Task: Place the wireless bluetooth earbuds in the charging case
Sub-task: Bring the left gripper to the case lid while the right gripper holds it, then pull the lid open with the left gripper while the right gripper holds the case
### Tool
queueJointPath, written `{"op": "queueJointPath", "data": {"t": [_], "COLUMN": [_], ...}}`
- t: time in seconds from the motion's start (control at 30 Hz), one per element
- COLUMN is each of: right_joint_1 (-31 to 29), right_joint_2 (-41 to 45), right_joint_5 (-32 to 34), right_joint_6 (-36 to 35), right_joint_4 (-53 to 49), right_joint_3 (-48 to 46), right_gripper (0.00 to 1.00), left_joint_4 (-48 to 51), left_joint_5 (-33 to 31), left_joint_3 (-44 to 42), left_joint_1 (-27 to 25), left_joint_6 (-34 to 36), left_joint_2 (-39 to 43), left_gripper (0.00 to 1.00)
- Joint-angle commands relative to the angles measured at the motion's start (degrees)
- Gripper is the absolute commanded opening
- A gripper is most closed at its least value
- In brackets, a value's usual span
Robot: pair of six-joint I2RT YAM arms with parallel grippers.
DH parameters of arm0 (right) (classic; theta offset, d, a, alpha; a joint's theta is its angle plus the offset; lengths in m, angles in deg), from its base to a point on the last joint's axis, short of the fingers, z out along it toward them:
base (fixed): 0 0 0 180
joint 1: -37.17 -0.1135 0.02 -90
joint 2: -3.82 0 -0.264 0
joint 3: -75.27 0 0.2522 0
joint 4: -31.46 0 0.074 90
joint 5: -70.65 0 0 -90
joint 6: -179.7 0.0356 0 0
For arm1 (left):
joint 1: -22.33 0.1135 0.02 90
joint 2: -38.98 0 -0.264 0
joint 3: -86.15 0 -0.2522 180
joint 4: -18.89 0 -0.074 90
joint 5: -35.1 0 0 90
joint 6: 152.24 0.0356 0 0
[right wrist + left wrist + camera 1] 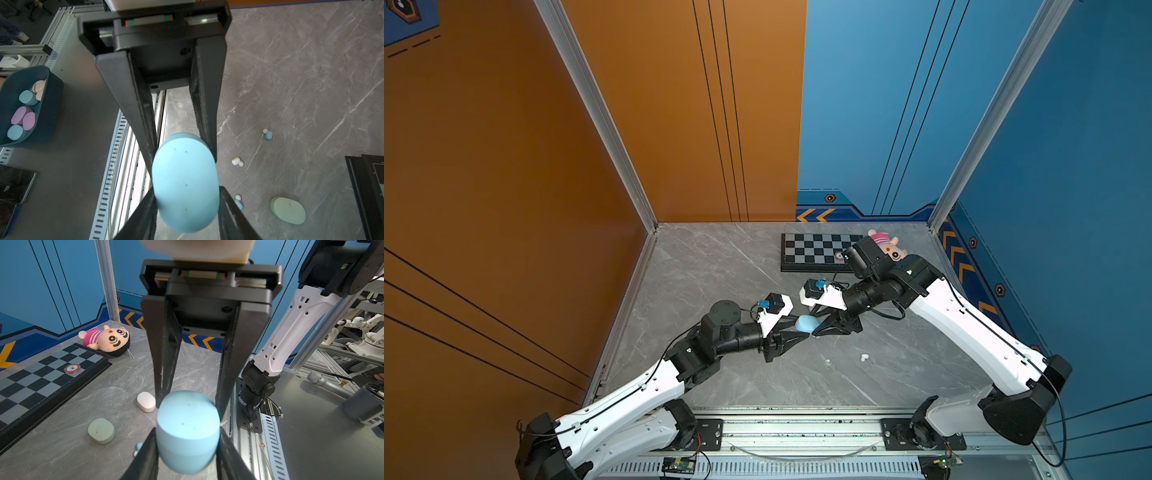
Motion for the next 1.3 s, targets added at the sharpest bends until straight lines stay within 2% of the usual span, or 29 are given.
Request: {"op": "queueJointPath", "data": {"t": [0.0, 0.33, 0.7, 1.27], "right_joint_1": [1.28, 2.69, 4.8, 5.58], "right_joint_2": [1.12, 1.13, 3.51, 6.03], "right_joint_5": [-0.49, -1.24, -1.18, 0.3], "right_joint_6": [1.76, 4.29, 10.77, 11.18], "right_joint_4": [0.97, 4.06, 12.17, 15.92], "right_joint_3": [-0.85, -1.37, -3.17, -8.2], "right_gripper": [0.48, 0.5, 0.51, 0.48], "left_joint_4": [-0.21, -0.2, -0.19, -0.23], "left_joint_5": [0.37, 0.4, 0.32, -1.27], "left_joint_3": [1.15, 1.3, 1.22, 3.37], "left_joint_1": [-0.17, -0.21, -0.21, -0.17], "left_joint_6": [0.02, 0.13, 0.2, -1.09], "left_joint_2": [0.19, 0.09, 0.0, -0.72], "left_gripper": [0.0, 0.0, 0.0, 0.0]}}
